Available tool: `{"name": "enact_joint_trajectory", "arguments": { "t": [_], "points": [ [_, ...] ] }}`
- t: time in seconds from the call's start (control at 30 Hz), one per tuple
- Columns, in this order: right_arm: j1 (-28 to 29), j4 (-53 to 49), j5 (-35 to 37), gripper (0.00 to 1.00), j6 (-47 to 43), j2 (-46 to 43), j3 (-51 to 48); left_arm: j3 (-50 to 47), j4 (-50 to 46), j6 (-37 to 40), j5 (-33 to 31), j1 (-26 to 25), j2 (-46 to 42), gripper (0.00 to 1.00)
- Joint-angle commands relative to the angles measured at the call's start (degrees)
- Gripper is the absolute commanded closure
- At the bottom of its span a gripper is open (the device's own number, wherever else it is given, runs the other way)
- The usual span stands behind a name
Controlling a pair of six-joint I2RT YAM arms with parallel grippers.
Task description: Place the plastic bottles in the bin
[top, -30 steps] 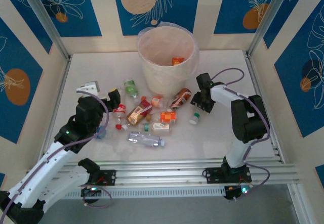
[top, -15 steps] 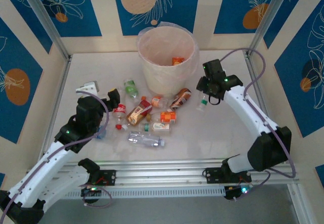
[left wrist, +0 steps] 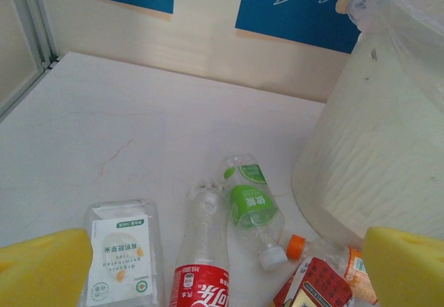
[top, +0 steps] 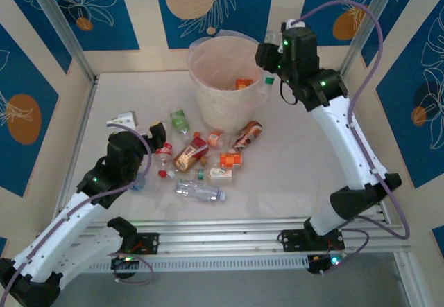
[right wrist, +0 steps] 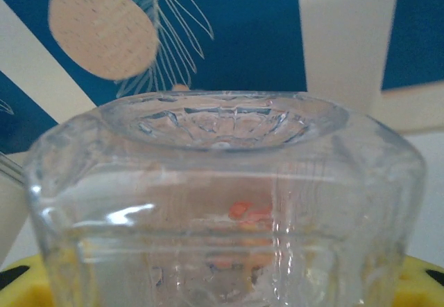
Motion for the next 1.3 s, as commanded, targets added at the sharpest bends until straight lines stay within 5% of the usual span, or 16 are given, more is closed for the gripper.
{"name": "enact_joint_trajectory", "arguments": {
  "t": [0.0,0.4,0.83,1.27],
  "points": [
    [-0.53,6.15,-4.25,0.5,-5.68,6.24,5.81,-0.44,-0.03,1.71,1.97,-0.41,-0.45,0.01],
    [-1.69,-1.17,-20.22,0.5,-11.72,32.97,34.9,0.71,-1.26,3.69,1.61,-0.41,-0.3,0.01],
    [-1.57,-5.93,-26.94,0.5,-19.98,36.17,29.27,1.35,-1.16,4.51,1.0,-0.37,0.13,0.0],
    [-0.13,-10.69,-20.75,0.44,-27.48,41.62,30.85,1.65,-2.42,4.09,0.64,-0.36,-0.3,0.01]
  ]
}}
